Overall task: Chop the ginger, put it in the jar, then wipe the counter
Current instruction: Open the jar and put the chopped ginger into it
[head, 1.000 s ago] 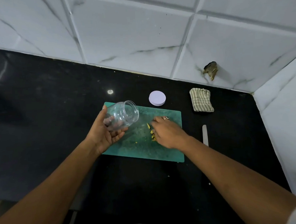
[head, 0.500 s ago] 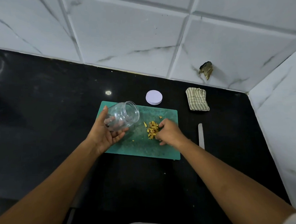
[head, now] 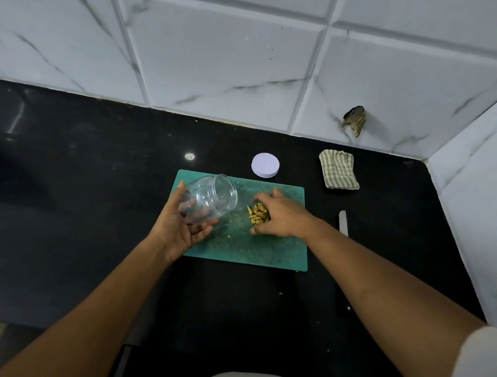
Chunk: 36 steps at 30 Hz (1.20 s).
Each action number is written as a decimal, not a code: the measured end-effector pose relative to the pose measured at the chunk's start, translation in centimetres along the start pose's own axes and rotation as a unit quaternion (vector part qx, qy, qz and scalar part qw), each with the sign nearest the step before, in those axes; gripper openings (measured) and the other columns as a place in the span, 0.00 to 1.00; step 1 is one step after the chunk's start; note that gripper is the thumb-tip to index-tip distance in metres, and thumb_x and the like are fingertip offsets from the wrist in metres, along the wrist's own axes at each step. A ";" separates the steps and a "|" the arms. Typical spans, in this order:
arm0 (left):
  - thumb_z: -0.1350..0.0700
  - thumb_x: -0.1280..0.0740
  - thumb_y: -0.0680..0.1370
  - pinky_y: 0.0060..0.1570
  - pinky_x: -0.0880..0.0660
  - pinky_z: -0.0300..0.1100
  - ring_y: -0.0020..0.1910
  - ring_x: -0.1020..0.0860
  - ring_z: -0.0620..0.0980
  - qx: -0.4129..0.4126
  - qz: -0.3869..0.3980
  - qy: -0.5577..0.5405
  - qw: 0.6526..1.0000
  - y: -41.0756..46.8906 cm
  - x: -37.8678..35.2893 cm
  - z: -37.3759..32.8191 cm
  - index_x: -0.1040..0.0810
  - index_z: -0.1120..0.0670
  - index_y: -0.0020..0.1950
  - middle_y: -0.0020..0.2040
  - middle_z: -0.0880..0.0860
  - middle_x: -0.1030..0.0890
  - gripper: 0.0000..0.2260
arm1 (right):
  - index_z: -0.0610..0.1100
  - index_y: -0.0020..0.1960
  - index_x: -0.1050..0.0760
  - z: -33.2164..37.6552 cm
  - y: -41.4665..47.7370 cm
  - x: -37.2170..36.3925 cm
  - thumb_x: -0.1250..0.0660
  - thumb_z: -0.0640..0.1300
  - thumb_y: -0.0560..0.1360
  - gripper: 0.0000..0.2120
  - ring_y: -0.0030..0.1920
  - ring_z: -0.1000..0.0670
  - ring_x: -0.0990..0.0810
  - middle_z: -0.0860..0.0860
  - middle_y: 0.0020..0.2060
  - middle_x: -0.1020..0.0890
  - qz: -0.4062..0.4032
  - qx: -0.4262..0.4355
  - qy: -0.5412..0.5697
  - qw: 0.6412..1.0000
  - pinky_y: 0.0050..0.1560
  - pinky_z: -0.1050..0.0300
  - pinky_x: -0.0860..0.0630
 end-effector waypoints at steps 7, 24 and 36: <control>0.28 0.34 0.72 0.40 0.17 0.45 0.53 0.16 0.59 -0.011 -0.015 0.027 0.999 -0.3 -0.5 -0.1 0.22 0.52 0.65 0.58 0.61 0.15 0.33 | 0.51 0.57 0.22 0.5 0.1 -0.3 0.25 0.42 0.74 0.13 0.54 0.48 0.23 0.50 0.55 0.25 -0.051 0.024 0.050 0.997 0.50 0.54 0.27; 0.30 0.34 0.75 0.38 0.17 0.45 0.48 0.15 0.57 0.006 -0.016 0.023 1.000 -0.4 -2.5 -0.3 0.25 0.53 0.66 0.58 0.62 0.16 0.32 | 0.35 0.54 0.21 0.8 -2.1 5.9 0.25 0.32 0.75 0.10 0.36 0.48 0.18 0.40 0.44 0.19 -0.054 -0.048 0.489 0.869 0.38 0.51 0.14; 0.29 0.37 0.76 0.39 0.17 0.43 0.47 0.16 0.56 0.039 0.033 -0.023 0.998 -0.4 -2.8 -0.3 0.21 0.59 0.63 0.56 0.63 0.15 0.34 | 0.40 0.46 0.18 3.2 -1.3 8.3 0.32 0.29 0.77 0.08 0.38 0.45 0.13 0.42 0.40 0.15 -0.149 -0.022 0.416 0.897 0.36 0.51 0.16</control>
Point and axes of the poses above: each hand's wrist, its own y-axis towards the middle knuckle, its own x-axis out of the back of the hand, z = x × y, the point moved 2 cm from there along y, towards the middle knuckle
